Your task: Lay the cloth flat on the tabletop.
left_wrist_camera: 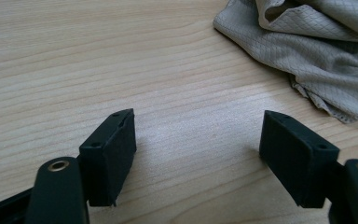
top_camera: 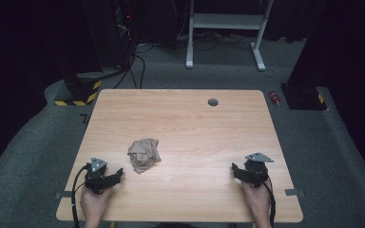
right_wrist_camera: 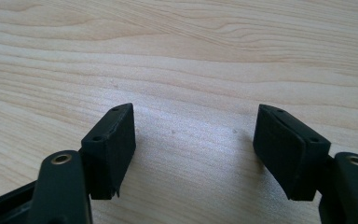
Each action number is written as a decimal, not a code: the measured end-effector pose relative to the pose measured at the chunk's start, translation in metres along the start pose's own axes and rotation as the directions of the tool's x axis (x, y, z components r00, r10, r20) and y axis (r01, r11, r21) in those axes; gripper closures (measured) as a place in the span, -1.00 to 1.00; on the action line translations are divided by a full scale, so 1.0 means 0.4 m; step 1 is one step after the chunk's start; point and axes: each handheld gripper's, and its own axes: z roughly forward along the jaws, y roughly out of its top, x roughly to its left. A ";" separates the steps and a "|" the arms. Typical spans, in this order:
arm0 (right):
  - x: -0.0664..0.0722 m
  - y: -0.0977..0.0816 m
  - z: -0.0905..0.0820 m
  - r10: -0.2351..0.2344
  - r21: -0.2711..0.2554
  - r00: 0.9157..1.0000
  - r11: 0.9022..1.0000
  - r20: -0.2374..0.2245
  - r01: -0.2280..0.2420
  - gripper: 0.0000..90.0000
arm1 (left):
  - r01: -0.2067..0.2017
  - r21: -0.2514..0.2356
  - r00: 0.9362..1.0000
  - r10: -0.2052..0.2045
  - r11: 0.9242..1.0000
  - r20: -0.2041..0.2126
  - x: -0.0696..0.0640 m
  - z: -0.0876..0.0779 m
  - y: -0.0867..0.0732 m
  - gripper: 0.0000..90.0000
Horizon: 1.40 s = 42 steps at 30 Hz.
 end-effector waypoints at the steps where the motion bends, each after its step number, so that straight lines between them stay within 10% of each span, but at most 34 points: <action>1: 0.000 0.000 0.000 0.000 -0.001 1.000 1.000 0.001 0.000 -0.35 | 0.000 0.000 1.000 0.000 1.000 -0.003 -0.001 0.000 0.000 -0.40; 20: -0.003 0.001 0.002 0.011 0.008 1.000 1.000 0.011 -0.011 -0.47 | 0.008 0.004 1.000 -0.008 1.000 -0.018 -0.009 0.003 0.002 -0.43; 30: -0.003 0.001 0.002 0.011 0.008 1.000 1.000 0.011 -0.011 -0.47 | 0.067 -0.017 0.997 -0.066 0.998 0.028 0.003 -0.009 -0.006 -0.44; 42: -0.003 0.001 0.002 0.010 0.007 1.000 1.000 0.010 -0.011 -0.47 | 0.043 -0.021 0.997 -0.042 0.999 0.064 -0.022 -0.015 0.011 -0.45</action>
